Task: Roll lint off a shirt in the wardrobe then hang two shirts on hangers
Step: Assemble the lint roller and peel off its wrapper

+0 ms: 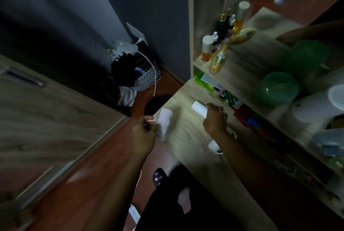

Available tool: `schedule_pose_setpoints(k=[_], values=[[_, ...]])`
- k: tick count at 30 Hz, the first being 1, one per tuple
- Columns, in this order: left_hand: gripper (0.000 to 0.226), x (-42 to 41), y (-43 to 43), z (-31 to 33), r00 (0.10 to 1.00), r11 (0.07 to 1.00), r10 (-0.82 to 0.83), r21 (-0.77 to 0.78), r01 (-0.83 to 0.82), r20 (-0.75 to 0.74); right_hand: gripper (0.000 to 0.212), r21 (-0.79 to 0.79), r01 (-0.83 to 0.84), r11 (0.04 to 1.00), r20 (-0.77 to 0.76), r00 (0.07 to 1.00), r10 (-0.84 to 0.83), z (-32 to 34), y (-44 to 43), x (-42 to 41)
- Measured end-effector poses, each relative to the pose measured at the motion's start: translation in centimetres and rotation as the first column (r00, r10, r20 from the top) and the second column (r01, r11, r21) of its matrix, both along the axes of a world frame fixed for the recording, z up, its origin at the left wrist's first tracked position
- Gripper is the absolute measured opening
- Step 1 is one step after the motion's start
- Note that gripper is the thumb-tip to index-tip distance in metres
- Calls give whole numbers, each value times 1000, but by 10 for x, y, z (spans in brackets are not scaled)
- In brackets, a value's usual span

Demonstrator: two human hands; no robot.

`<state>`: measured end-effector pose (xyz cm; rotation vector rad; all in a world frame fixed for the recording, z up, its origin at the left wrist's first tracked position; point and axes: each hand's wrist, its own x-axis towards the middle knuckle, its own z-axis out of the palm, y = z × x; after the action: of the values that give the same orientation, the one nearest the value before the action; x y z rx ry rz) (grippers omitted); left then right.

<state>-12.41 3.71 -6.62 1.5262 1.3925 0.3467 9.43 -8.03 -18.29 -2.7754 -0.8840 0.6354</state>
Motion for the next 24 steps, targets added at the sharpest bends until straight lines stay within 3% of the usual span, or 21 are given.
schedule_pose_setpoints(k=[5, 11, 16, 21, 24], values=[[27, -42, 36, -24, 999, 1000, 6, 14, -5, -49, 50, 124, 7, 992, -163, 987, 13, -1, 29, -54], [20, -83, 100, -44, 995, 999, 41, -1, -42, -93, 58, 248, 97, 964, -371, 929, 2, 14, 94, -118], [23, -105, 173, -48, 996, 999, -21, 23, 23, -90, 55, 299, 140, 944, -369, 929, -21, 19, 162, -161], [38, -119, 271, -99, 944, 959, -284, -64, 277, -167, 62, 190, 262, 946, -508, 851, -133, -16, 237, -203], [17, -120, 315, -143, 935, 953, -298, 2, 304, -193, 60, 108, 304, 947, -553, 810, -197, -57, 278, -216]])
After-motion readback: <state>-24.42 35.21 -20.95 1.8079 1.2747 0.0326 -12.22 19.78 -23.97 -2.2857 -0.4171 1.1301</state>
